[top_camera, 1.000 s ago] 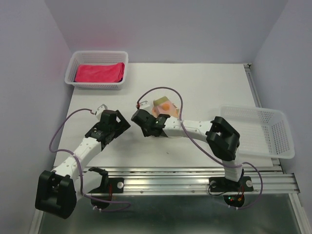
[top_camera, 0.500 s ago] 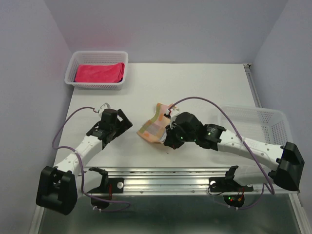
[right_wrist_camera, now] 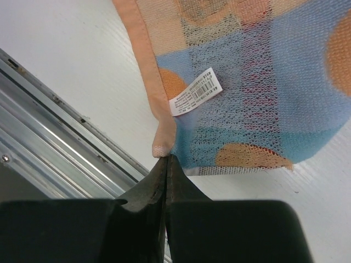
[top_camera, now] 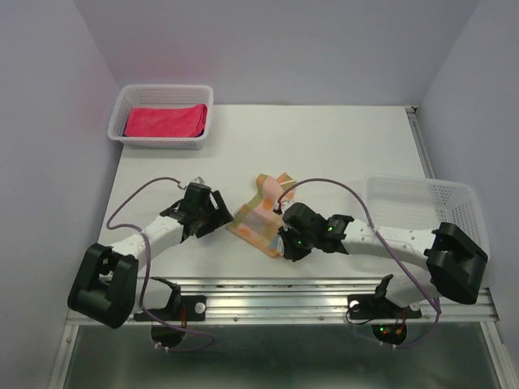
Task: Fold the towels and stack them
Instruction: Flatten out the crumpled towel
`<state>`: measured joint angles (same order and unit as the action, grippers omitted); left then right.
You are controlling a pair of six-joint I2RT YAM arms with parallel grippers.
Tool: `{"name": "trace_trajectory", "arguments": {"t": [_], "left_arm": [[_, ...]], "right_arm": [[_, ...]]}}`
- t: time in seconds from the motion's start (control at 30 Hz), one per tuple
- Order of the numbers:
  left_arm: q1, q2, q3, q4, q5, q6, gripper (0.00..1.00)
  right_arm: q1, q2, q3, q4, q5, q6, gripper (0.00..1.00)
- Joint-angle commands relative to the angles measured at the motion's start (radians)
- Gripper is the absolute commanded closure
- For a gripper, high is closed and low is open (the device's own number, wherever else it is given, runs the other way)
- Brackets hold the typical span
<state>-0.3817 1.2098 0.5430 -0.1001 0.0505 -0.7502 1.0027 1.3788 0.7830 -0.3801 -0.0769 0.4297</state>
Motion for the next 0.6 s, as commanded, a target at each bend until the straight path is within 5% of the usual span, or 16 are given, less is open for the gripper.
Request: {"name": "trace_trajectory", "arguments": {"t": [0.0,0.1,0.33,0.57], "left_arm": [[-0.071,0.076,0.020,-0.001,-0.007,0.034,0.18],[-0.094,0.100,0.020,-0.021,-0.035,0.017,0.32],[-0.132,0.186,0.084,-0.052,-0.109,0.029,0.41],[-0.224,0.287,0.138,-0.145,-0.207,0.022,0.61]], "right_arm": [[-0.006,0.000,0.012,0.049,0.057,0.017,0.99],[-0.007,-0.007,0.013,0.041,0.071,0.018,0.99],[-0.012,-0.029,0.009,0.029,0.071,0.015,0.99],[-0.019,-0.046,0.012,0.024,0.101,0.004,0.99]]}}
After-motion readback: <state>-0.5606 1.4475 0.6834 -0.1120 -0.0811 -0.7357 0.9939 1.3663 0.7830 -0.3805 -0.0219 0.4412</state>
